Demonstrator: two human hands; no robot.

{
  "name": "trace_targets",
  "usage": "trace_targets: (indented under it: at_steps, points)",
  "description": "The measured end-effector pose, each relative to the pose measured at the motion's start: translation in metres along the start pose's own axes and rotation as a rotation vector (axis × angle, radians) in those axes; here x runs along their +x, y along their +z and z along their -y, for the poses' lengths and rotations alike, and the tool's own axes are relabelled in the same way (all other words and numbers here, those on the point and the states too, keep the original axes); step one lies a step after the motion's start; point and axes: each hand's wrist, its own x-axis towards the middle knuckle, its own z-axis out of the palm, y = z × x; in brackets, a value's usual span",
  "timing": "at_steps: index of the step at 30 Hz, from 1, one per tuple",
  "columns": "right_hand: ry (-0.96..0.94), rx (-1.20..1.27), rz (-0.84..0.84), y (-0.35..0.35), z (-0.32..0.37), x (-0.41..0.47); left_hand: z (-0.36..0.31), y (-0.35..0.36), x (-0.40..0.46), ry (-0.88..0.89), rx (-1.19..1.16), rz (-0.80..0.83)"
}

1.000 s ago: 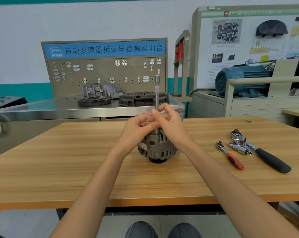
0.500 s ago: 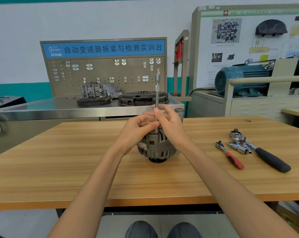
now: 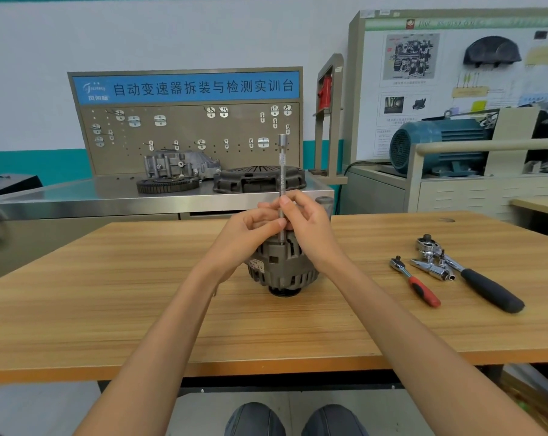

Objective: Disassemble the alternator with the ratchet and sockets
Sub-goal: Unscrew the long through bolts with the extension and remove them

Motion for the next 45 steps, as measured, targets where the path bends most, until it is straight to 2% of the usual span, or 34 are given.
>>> trace_targets:
  at_steps: [12,19,36,42,45]
  points:
    - [0.018,0.046,0.002,-0.0004,0.0040,-0.0029,0.0003,0.0041,-0.0001,-0.009,0.027,-0.074]
    - [-0.024,-0.001,0.001,-0.0013,0.0025,-0.0022,0.0002,0.0028,0.0006,-0.006,0.029,-0.041]
    - [-0.023,0.009,-0.011,0.0015,0.0025,-0.0032,-0.0002,0.0044,0.0014,-0.029,0.084,-0.093]
    - [-0.033,-0.024,0.003,-0.0005,0.0012,-0.0027,0.0010,-0.0001,-0.0005,-0.004,0.033,0.003]
    - [-0.016,-0.017,0.006,-0.0002,0.0001,-0.0025,-0.0003,0.0002,-0.0012,-0.007,0.021,-0.004]
